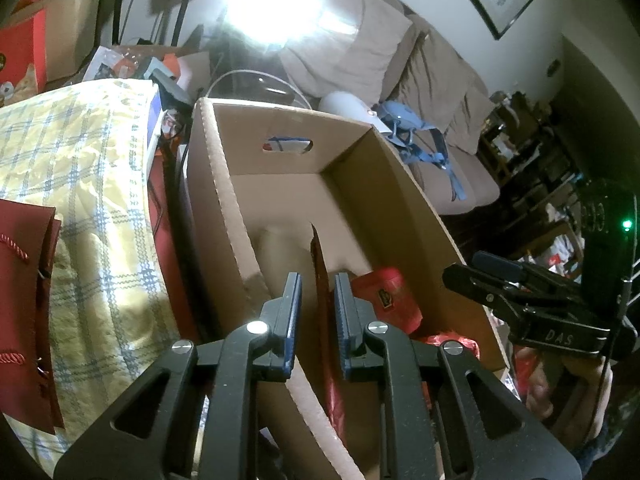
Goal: Organize objects
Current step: 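Open the right gripper to release the red tin inside the box, then withdraw both grippers from the box and turn toward the table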
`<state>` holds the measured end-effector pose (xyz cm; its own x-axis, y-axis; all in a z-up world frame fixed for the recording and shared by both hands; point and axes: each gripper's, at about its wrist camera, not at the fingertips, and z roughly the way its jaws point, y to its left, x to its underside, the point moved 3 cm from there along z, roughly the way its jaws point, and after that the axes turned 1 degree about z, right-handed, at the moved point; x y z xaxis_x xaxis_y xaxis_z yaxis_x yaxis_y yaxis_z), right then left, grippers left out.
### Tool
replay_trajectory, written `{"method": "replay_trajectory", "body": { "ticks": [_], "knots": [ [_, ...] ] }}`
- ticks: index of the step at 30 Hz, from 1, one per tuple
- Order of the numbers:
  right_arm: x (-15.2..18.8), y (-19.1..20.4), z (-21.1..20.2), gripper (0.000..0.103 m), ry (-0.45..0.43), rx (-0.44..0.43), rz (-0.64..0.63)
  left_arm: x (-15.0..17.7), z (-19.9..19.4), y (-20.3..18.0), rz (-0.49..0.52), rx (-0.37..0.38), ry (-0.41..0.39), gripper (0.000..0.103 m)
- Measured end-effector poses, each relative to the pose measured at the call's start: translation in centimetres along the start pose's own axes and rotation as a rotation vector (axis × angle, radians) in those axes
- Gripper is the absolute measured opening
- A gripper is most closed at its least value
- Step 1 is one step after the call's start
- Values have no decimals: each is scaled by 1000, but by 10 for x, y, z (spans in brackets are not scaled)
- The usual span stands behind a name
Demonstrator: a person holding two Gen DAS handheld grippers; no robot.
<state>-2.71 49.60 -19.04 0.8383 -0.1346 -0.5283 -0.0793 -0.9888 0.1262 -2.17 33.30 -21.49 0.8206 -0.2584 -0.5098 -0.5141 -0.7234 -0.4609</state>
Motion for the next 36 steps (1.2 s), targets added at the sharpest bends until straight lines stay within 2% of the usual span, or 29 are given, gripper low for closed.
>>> {"method": "replay_trajectory", "body": {
  "ticks": [18, 26, 36],
  "knots": [
    [-8, 16, -37, 86, -64, 18, -16, -8, -29, -13, 58, 4, -55, 14],
    [-11, 32, -68, 87, -136, 60, -20, -14, -58, -24, 127, -52, -146, 18],
    [-11, 40, -87, 88, -177, 67, 2, -19, -81, -24, 139, -97, -198, 25]
  ]
}}
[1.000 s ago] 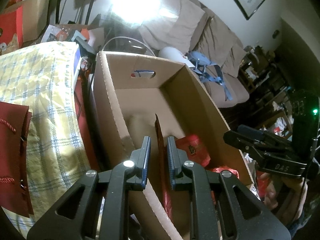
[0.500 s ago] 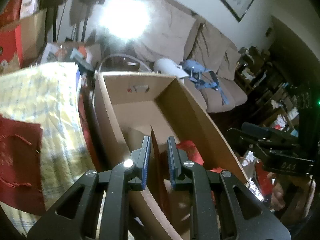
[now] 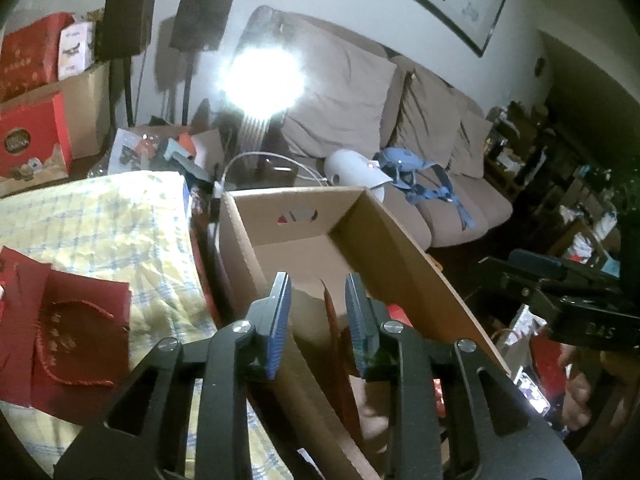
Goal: Organize objects
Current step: 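Withdraw both grippers from the box and turn toward the table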
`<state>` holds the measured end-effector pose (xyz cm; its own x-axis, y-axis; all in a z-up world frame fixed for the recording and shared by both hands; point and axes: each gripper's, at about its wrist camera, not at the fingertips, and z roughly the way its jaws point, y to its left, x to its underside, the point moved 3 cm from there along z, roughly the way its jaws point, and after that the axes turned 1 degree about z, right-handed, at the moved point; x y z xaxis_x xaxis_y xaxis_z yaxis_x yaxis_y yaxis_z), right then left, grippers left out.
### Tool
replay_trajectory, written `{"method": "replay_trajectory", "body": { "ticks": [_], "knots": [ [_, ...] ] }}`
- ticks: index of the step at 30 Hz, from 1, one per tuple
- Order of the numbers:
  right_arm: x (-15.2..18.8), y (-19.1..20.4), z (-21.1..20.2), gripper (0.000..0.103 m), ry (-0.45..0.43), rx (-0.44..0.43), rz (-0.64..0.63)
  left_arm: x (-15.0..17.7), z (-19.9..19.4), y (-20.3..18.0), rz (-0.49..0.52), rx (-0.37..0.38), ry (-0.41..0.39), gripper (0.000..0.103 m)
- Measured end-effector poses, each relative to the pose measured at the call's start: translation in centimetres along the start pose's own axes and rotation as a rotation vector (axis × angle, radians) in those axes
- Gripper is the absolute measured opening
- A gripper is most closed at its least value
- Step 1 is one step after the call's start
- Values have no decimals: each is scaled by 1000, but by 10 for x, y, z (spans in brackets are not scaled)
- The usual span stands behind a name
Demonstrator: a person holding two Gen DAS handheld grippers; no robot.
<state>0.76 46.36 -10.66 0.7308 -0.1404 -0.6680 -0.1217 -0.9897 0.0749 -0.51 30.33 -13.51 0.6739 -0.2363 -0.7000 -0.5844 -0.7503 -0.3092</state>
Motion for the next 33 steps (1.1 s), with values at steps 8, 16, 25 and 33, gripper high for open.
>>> {"method": "replay_trajectory", "body": {
  "ticks": [8, 16, 25, 33],
  "knots": [
    [21, 9, -49, 99, -142, 23, 24, -11, -29, -2, 49, -31, -102, 57],
    [44, -12, -36, 99, -181, 141, 143, -7, -38, -3, 98, -80, -117, 82],
    [42, -3, -33, 99, -215, 15, 159, -16, -62, 5, 144, -151, -161, 103],
    [38, 20, -51, 99, -268, 28, 133, -19, -85, 54, 81, -289, -222, 103]
  ]
}}
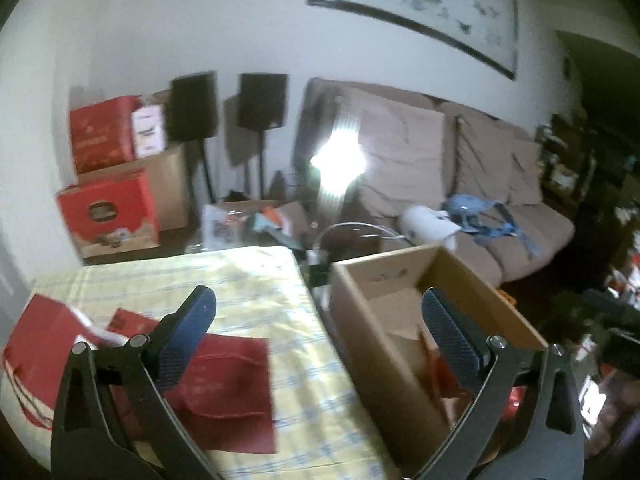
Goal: Organize objects
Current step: 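Withdraw both grippers from the box and turn toward the table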
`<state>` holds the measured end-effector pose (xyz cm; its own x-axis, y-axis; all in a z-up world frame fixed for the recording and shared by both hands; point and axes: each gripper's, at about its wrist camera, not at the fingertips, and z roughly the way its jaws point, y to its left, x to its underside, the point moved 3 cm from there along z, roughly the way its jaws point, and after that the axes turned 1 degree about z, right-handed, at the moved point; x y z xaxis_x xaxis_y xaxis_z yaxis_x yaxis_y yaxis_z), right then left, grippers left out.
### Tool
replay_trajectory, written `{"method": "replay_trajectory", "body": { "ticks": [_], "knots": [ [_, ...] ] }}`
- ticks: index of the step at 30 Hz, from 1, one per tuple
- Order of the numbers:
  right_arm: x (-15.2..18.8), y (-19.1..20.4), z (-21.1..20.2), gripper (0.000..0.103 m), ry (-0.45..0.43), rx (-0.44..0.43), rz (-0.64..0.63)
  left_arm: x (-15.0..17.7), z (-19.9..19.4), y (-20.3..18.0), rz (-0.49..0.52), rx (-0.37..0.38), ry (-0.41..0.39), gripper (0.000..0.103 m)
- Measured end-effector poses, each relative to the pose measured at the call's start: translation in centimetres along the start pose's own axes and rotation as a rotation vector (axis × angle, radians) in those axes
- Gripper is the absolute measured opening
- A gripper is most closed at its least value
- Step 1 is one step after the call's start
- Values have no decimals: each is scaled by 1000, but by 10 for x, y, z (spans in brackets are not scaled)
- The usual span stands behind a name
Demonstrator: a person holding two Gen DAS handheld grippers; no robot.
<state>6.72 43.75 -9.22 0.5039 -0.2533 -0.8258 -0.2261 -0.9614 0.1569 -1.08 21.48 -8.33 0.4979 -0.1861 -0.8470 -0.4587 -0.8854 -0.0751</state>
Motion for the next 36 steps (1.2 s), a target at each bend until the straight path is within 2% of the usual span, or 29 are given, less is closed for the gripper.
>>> {"method": "replay_trajectory", "body": {
  "ticks": [2, 6, 8, 10, 12, 15, 17, 19, 21, 23, 25, 26, 27, 29, 31, 33, 35, 36],
  "knots": [
    [-1, 10, -6, 99, -20, 25, -41, 1, 0, 14, -33, -27, 6, 103],
    [-4, 28, -15, 100, -68, -20, -100, 4, -8, 41, -156, -30, -23, 103],
    [-2, 34, -12, 101, -96, -13, -156, 8, -7, 47, -194, -45, -38, 103],
    [5, 39, -1, 101, -115, 66, -254, 11, -8, 49, -175, -68, -45, 103],
    [11, 40, 9, 101, -98, 153, -316, 7, -14, 56, -97, -50, -51, 103],
    [14, 38, 9, 102, -92, 168, -309, -17, -44, 105, -93, -122, -139, 103],
    [16, 37, 5, 102, -78, 123, -233, -28, -65, 150, -138, -156, -138, 103],
    [20, 41, 1, 102, -78, 57, -175, -26, -82, 188, -169, -192, -151, 103],
    [25, 48, 3, 102, -58, 20, -122, -16, -88, 213, -196, -145, -116, 103],
    [30, 59, 11, 102, 9, -29, -63, 3, -91, 229, -256, -27, -64, 103],
    [36, 76, 13, 102, 16, -81, -21, 19, -90, 233, -251, 42, -46, 103],
    [39, 86, 17, 102, 37, -112, 1, 23, -87, 231, -221, 39, -25, 103],
    [43, 98, 24, 102, 91, -181, 33, 26, -84, 228, -181, 20, -5, 103],
    [49, 116, 34, 102, 151, -286, 102, 33, -86, 222, -112, -1, -10, 103],
    [53, 132, 42, 102, 187, -301, 113, 38, -82, 216, -52, -34, 11, 103],
    [58, 144, 48, 102, 213, -275, 117, 45, -76, 220, -53, -61, 48, 103],
    [64, 156, 52, 102, 237, -296, 129, 54, -66, 222, -149, 44, 105, 103],
    [68, 160, 55, 102, 259, -295, 115, 60, -62, 222, -198, 128, 122, 103]
  ]
}}
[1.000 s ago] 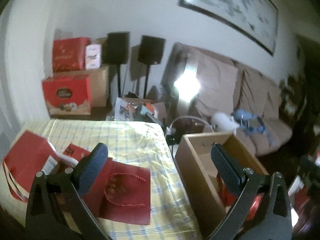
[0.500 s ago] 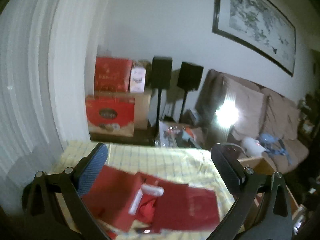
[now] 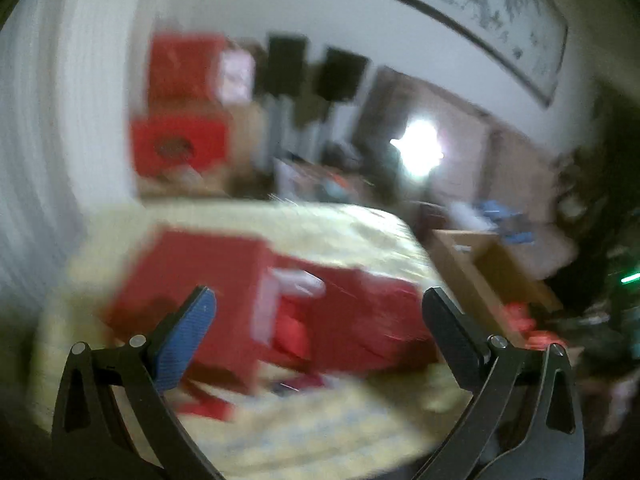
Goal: Organize objects
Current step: 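Withdraw both grippers from the box and turn toward the table, then move both grippers over the red gift bags on the plaid table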
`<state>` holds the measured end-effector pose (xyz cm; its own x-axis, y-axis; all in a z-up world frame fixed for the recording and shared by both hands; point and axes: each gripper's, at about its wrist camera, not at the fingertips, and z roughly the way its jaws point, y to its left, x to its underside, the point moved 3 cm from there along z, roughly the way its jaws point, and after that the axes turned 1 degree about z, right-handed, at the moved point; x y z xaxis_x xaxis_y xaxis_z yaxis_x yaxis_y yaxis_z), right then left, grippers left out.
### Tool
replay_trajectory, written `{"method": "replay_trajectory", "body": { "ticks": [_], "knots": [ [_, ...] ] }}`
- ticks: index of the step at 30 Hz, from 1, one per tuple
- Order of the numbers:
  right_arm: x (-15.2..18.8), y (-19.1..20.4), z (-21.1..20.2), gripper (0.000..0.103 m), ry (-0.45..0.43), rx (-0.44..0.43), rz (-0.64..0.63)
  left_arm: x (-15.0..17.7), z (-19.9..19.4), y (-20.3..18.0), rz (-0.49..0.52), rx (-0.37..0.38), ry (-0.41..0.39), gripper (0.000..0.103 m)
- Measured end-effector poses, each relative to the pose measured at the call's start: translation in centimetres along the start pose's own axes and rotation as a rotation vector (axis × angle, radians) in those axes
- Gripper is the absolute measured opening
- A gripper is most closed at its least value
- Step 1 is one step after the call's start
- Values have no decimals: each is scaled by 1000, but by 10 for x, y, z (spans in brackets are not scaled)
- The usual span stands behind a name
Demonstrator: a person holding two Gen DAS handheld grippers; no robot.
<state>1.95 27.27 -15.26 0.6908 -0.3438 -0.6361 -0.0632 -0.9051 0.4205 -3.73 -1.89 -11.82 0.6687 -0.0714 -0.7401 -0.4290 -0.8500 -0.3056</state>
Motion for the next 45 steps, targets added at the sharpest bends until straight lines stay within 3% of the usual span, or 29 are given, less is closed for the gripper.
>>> {"method": "replay_trajectory", "body": {
  "ticks": [2, 4, 7, 9, 12, 14, 17, 20, 21, 25, 29, 33, 38, 41, 45],
  "knots": [
    [14, 2, 7, 102, 31, 53, -37, 9, 5, 2, -43, 50, -21, 103],
    [28, -6, 12, 102, 14, 65, -30, 13, 20, -2, -12, 36, -20, 103],
    [37, -13, 33, 99, 98, 89, -26, 14, 42, -11, 70, -25, 93, 99],
    [33, -11, 35, 99, 101, 137, -56, 6, 46, -19, 152, -50, 134, 99],
    [25, -4, 35, 99, 106, 113, -72, -6, 45, -18, 208, -141, 95, 99],
    [20, 2, 37, 99, 92, 80, -79, -8, 49, -16, 207, -110, 98, 99],
    [20, 7, 51, 99, 138, 49, -70, -6, 53, -4, 152, -63, 124, 99],
    [24, 15, 57, 99, 154, 18, -79, -6, 50, 10, 130, -69, 117, 99],
    [26, 18, 60, 99, 154, 19, -88, -5, 49, 12, 143, -94, 109, 99],
    [32, 29, 83, 97, 215, 65, -135, -8, 72, 19, 251, -331, 144, 95],
    [31, 59, 73, 96, 166, -4, -231, -15, 78, 55, 188, -449, 124, 98],
    [38, 86, 75, 90, 206, -111, -250, -23, 75, 80, 144, -422, 101, 101],
    [60, 131, 82, 88, 249, -202, -371, -27, 72, 108, 140, -505, 89, 101],
    [68, 137, 96, 87, 260, -151, -404, -30, 63, 124, 90, -485, 67, 101],
    [65, 119, 109, 88, 240, -64, -355, -37, 48, 134, 85, -529, 10, 101]
  ]
}}
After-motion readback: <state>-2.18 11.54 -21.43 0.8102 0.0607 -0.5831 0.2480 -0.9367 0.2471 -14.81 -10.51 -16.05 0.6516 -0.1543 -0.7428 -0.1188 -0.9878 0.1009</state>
